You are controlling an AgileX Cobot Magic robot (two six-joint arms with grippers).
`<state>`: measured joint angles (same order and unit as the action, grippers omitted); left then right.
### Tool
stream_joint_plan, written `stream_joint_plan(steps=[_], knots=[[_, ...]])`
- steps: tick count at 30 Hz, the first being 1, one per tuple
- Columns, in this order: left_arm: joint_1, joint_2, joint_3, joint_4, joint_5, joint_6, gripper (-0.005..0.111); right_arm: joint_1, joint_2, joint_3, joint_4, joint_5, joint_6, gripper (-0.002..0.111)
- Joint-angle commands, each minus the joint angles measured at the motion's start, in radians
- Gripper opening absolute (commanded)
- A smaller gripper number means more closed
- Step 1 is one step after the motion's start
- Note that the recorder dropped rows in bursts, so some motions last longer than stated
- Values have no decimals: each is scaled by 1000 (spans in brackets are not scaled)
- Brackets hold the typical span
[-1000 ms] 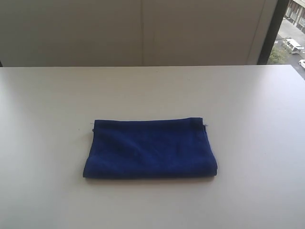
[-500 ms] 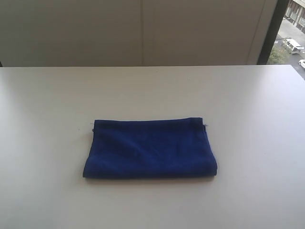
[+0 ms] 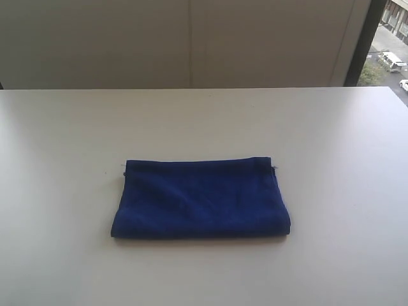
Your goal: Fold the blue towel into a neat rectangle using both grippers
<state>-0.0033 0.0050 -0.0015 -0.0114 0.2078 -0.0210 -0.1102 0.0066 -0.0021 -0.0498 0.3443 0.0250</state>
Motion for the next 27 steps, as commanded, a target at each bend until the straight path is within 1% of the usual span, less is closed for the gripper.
stream_joint_plan(steps=[1, 3, 4, 11, 16, 27], knots=[[-26, -5, 2, -14, 10, 2, 0, 3, -7, 2, -4, -11, 13, 0], [-56, -5, 2, -14, 10, 2, 0, 3, -7, 2, -4, -11, 13, 0], [-60, -5, 2, -14, 10, 2, 0, 3, -7, 2, -4, -11, 13, 0], [-57, -5, 2, -10, 10, 2, 0, 3, -7, 2, -3, -9, 13, 0], [-57, -5, 2, 23, 10, 2, 0, 3, -7, 2, -3, -9, 13, 0], [-57, -5, 2, 23, 18, 2, 0, 3, -7, 2, -3, -9, 13, 0]])
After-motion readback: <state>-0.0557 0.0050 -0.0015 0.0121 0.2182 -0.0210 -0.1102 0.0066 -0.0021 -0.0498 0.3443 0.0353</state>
